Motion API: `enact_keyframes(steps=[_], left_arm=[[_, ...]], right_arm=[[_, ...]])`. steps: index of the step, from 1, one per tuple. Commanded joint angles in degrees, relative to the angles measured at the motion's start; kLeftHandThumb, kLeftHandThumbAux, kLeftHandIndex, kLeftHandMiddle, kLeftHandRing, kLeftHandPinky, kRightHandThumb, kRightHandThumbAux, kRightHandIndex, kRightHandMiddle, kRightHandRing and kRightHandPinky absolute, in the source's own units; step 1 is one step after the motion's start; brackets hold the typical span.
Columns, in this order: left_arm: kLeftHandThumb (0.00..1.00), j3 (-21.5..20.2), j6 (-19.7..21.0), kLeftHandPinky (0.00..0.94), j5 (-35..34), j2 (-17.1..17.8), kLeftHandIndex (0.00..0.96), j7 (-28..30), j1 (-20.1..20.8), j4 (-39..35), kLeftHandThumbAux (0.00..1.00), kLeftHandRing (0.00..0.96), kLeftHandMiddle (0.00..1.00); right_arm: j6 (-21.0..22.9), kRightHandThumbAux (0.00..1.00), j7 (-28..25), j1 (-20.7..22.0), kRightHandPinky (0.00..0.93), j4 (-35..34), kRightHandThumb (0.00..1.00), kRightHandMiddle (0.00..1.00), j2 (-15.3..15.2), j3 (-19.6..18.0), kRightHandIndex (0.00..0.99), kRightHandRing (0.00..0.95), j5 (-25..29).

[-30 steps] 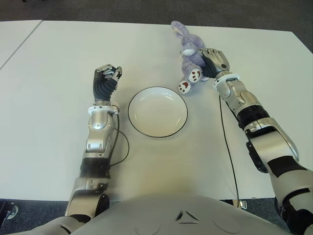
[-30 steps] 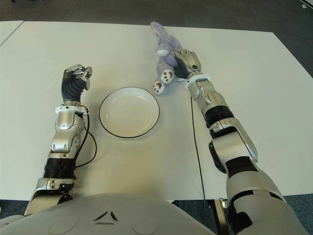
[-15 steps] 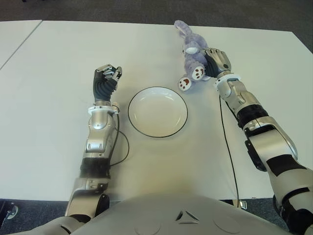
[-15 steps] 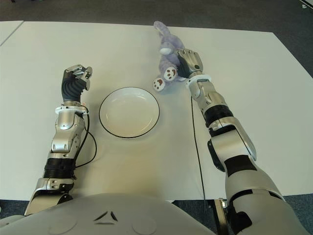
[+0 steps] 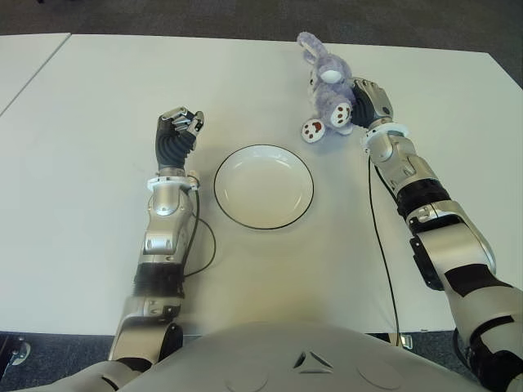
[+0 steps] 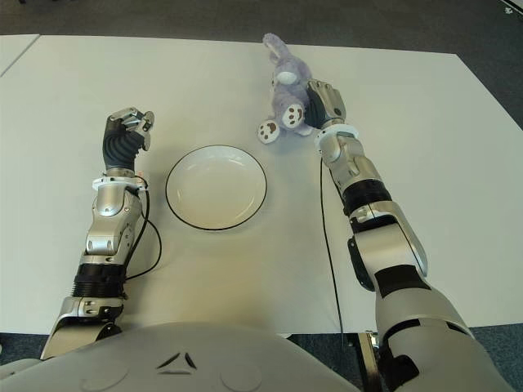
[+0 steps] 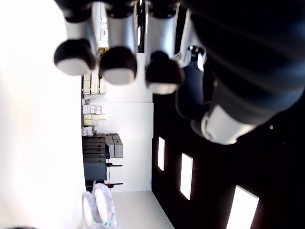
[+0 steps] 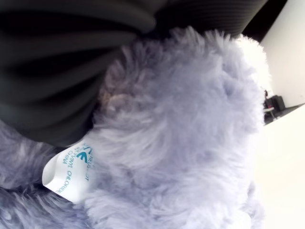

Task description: Put the doll into the plate.

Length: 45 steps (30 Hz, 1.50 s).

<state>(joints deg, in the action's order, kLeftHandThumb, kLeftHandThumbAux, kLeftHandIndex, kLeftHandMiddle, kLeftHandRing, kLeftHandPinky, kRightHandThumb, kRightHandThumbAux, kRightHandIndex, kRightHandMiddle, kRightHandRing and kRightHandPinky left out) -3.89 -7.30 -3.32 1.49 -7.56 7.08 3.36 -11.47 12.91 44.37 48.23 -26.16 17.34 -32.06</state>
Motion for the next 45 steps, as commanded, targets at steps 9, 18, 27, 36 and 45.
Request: enact_keyframes(steps=[9,18,27,36,45], left_arm=[[0.710,0.07,-0.23,0.877,0.62,-1.44,0.442,-0.09,-4.31,3.12,0.707,0.886,0.880],[0.710,-0.03,-0.81,0.873,0.63,-1.46,0.442,-0.17,-3.90,4.16,0.707,0.886,0.880],[0.711,-0.23,-1.73,0.877,0.99,-1.29,0.442,-0.46,-3.01,5.96,0.706,0.887,0.881],[0.712,-0.89,-1.52,0.877,1.90,-1.36,0.443,-1.48,-2.44,6.75,0.705,0.885,0.879],[0.710,-2.17,-1.48,0.870,2.25,-0.83,0.442,-1.74,-1.69,8.15,0.706,0.886,0.879]], right_arm=[[10.25,0.664,-8.55,-7.36,0.882,-12.58,0.932,0.509,6.28,-13.01,0.378,0.595,17.26],[14.05,0.679,-16.45,-10.02,0.893,-23.04,0.855,0.535,11.60,-23.13,0.393,0.870,34.62],[23.22,0.680,-20.86,-11.73,0.882,-34.29,0.853,0.535,13.92,-27.14,0.395,0.879,44.29],[30.99,0.680,-20.31,-13.49,0.881,-43.18,0.853,0.534,15.27,-28.41,0.395,0.881,48.12],[34.28,0.679,-22.71,-15.20,0.882,-49.39,0.854,0.536,16.15,-29.20,0.396,0.884,52.68]])
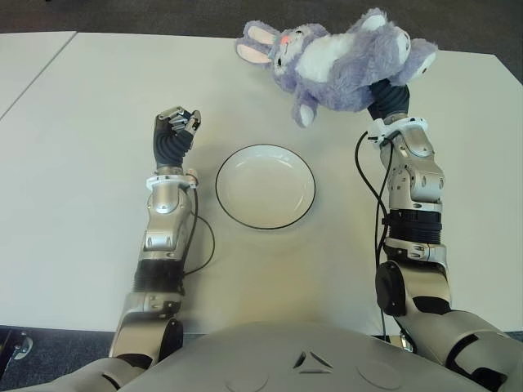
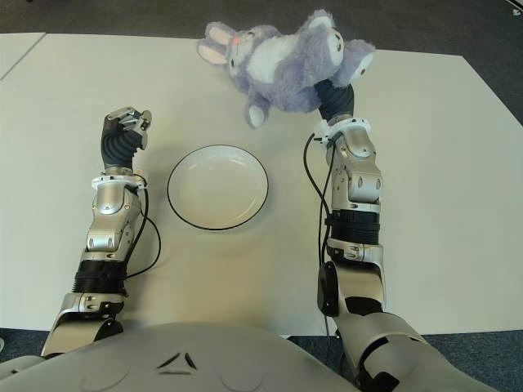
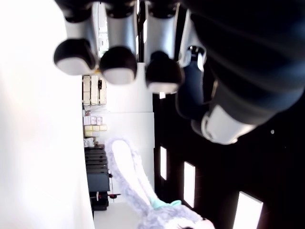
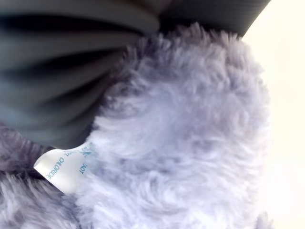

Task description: Put the doll into the plate.

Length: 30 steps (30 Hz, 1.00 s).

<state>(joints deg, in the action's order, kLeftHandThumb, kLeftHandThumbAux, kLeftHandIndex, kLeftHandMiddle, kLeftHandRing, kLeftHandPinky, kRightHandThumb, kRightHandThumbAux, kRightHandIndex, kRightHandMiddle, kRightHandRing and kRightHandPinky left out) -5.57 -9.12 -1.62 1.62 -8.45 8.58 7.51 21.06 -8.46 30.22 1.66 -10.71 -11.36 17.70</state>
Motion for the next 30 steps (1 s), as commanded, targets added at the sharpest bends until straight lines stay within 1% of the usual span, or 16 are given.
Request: enact_keyframes(steps=[1,7,11,14,22,26,30], left_arm=[[0.709,-0.71,0.28,0.870,0.49,-0.89,0.442,-0.82,-3.08,4.21,0.707,0.886,0.879],[0.709,-1.27,-0.08,0.869,0.41,-0.72,0.442,-0.56,-2.69,5.02,0.707,0.885,0.877],[0.709,-1.44,-0.56,0.869,0.31,-0.67,0.442,-0.25,-2.41,5.67,0.707,0.884,0.877],[0.710,-1.49,-0.75,0.875,0.32,-0.67,0.442,-0.19,-2.17,5.97,0.706,0.884,0.878],[0.710,-1.32,0.38,0.870,0.83,-0.30,0.442,-0.23,-2.01,5.94,0.706,0.884,0.877],[0.709,-1.84,0.70,0.869,0.68,-0.02,0.442,-0.48,-1.50,6.38,0.706,0.885,0.878],[0.709,-2.63,0.81,0.869,0.47,0.11,0.442,-0.98,-0.91,6.96,0.706,0.885,0.878]], right_arm=[[2.23,0.679,-1.57,-1.29,0.883,-3.76,0.854,0.536,0.65,-0.55,0.397,0.885,3.45],[5.32,0.679,-1.89,-2.30,0.883,-8.06,0.855,0.538,0.28,-0.88,0.397,0.885,5.70],[8.77,0.679,-1.66,-3.15,0.882,-12.05,0.855,0.539,0.07,-1.28,0.398,0.882,7.86],[10.61,0.679,-1.47,-3.28,0.882,-13.57,0.855,0.539,0.01,-1.55,0.397,0.880,9.06],[15.46,0.679,-1.64,-4.24,0.885,-17.95,0.854,0.539,-0.52,-1.98,0.397,0.879,12.52],[18.51,0.679,-2.01,-4.87,0.884,-20.04,0.854,0.539,-1.48,-2.09,0.396,0.879,14.42],[19.90,0.679,-2.61,-5.70,0.883,-21.67,0.854,0.539,-2.01,-1.95,0.396,0.878,15.93]])
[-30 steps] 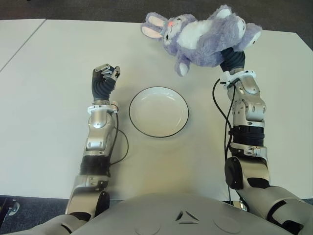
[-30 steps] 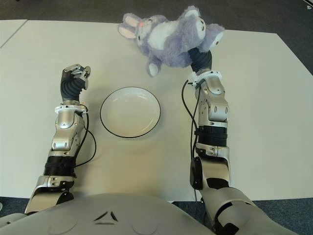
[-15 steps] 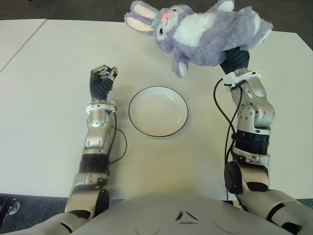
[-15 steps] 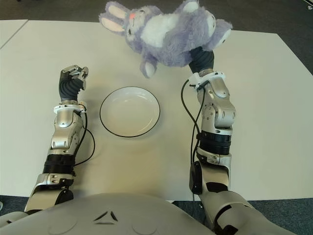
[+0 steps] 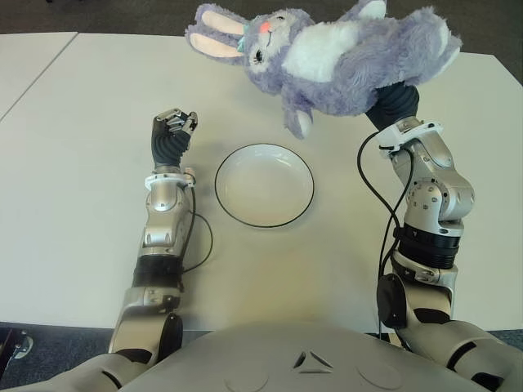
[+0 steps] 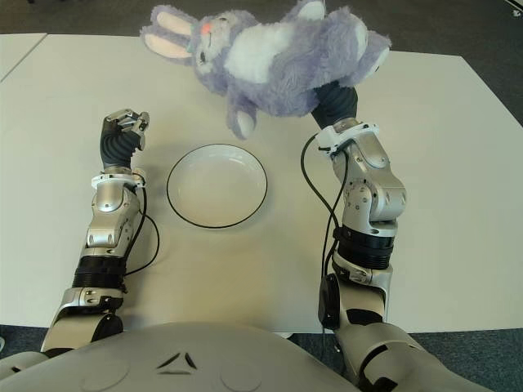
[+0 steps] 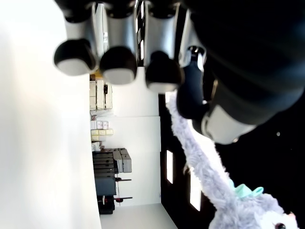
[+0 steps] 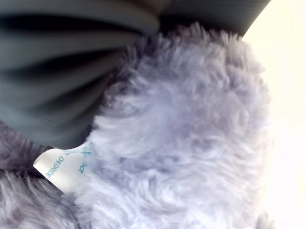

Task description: Put the doll into the plate.

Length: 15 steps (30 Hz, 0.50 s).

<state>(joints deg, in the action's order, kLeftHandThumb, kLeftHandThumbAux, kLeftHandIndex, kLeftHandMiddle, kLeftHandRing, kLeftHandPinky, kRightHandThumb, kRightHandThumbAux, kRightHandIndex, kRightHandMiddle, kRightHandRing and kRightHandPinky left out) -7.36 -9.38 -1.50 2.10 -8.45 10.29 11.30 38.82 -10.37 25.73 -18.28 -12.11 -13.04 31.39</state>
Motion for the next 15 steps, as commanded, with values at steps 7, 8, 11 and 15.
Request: enact_keyframes(steps=[7,8,11,15], left_arm=[[0.711,-2.07,0.74,0.882,1.69,-0.32,0.443,-3.98,-1.33,4.20,0.704,0.885,0.879],[0.712,-2.26,0.93,0.883,1.70,-0.15,0.443,-4.24,-1.13,4.30,0.703,0.885,0.879],[0.713,-2.63,1.40,0.885,1.71,0.12,0.443,-4.75,-0.81,4.47,0.703,0.885,0.878],[0.712,-3.48,1.52,0.878,1.50,0.70,0.443,-4.92,-0.51,4.81,0.703,0.885,0.877]], right_arm=[[4.02,0.679,-0.77,-2.66,0.879,-4.25,0.854,0.540,-1.86,0.54,0.395,0.872,2.82],[4.18,0.679,-0.80,-2.83,0.879,-4.52,0.854,0.540,-1.96,0.62,0.395,0.872,2.89],[4.40,0.679,-1.19,-3.33,0.878,-5.08,0.854,0.541,-2.29,0.86,0.395,0.870,3.10],[5.39,0.679,-3.12,-4.11,0.878,-5.31,0.854,0.544,-3.38,1.49,0.395,0.866,4.08]])
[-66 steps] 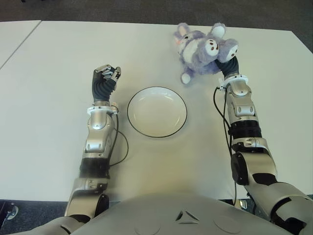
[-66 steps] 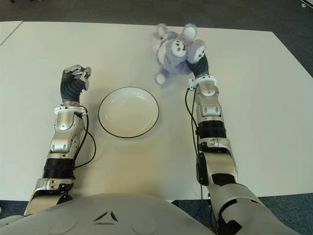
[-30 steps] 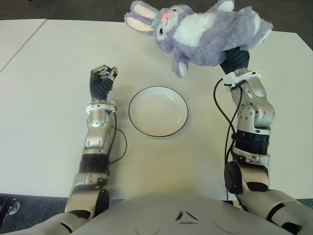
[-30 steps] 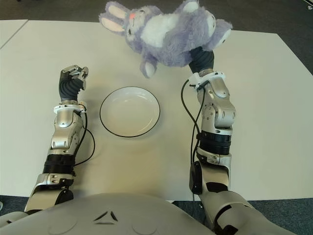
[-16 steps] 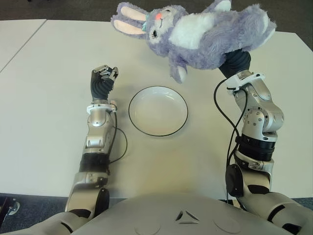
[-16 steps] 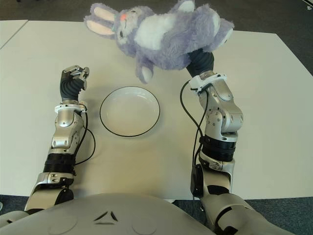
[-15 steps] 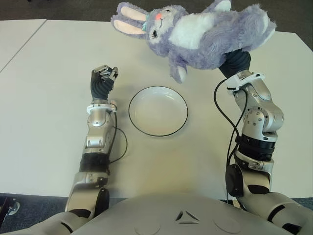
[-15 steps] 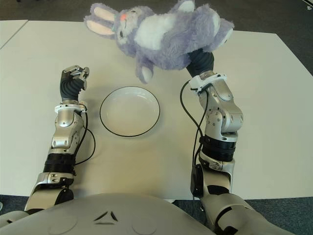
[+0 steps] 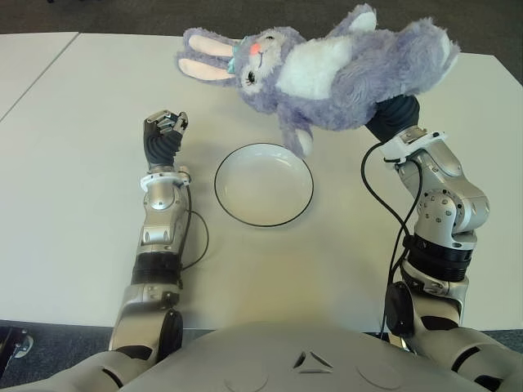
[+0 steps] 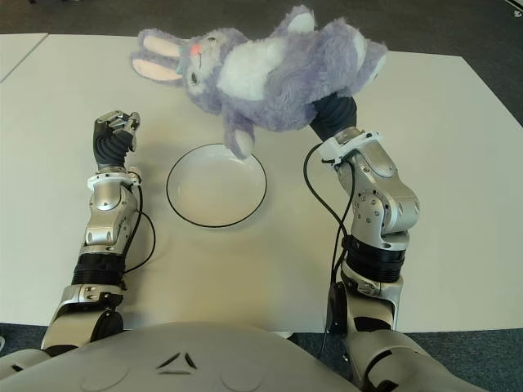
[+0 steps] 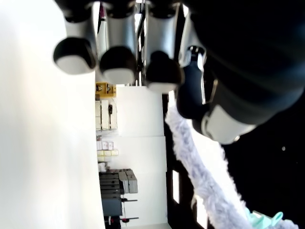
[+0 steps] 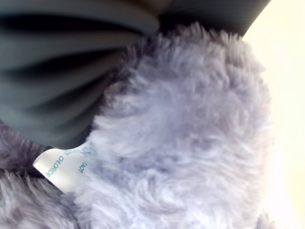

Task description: Put the doll into the plate.

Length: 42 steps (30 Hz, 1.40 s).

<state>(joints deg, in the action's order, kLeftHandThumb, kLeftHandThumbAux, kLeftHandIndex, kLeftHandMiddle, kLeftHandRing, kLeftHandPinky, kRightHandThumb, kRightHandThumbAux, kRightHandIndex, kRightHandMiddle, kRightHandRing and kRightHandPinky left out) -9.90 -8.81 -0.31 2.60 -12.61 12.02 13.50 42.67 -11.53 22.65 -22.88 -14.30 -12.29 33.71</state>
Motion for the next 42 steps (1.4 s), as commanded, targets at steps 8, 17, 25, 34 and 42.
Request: enact_keyframes(steps=[8,17,25,34,42], left_arm=[[0.709,-1.68,0.09,0.871,0.77,0.43,0.442,-1.41,-2.14,2.70,0.705,0.887,0.878],[0.709,-1.64,0.41,0.872,0.59,0.54,0.442,-0.83,-2.43,1.71,0.706,0.889,0.878],[0.709,-1.44,0.19,0.872,0.39,0.63,0.442,-0.23,-2.74,1.36,0.706,0.889,0.878],[0.709,-0.92,-0.05,0.871,0.64,0.15,0.442,-0.41,-3.16,0.55,0.706,0.888,0.881],[0.709,0.02,0.35,0.869,0.69,-0.77,0.442,-0.59,-4.30,-1.87,0.706,0.887,0.879]], right_arm=[[-0.59,0.677,-5.87,-2.39,0.867,0.38,0.856,0.549,-1.74,1.44,0.399,0.856,2.12],[-5.08,0.677,-8.25,-3.38,0.861,0.64,0.857,0.546,-2.93,3.62,0.401,0.857,-1.83],[-6.97,0.678,-8.38,-4.41,0.866,-0.12,0.857,0.542,-4.19,5.88,0.399,0.867,-5.14],[-7.41,0.678,-7.95,-5.63,0.866,-0.91,0.856,0.539,-4.18,7.32,0.397,0.870,-7.20],[-8.76,0.679,-6.55,-6.65,0.868,-1.18,0.855,0.537,-3.17,8.87,0.396,0.872,-9.79]])
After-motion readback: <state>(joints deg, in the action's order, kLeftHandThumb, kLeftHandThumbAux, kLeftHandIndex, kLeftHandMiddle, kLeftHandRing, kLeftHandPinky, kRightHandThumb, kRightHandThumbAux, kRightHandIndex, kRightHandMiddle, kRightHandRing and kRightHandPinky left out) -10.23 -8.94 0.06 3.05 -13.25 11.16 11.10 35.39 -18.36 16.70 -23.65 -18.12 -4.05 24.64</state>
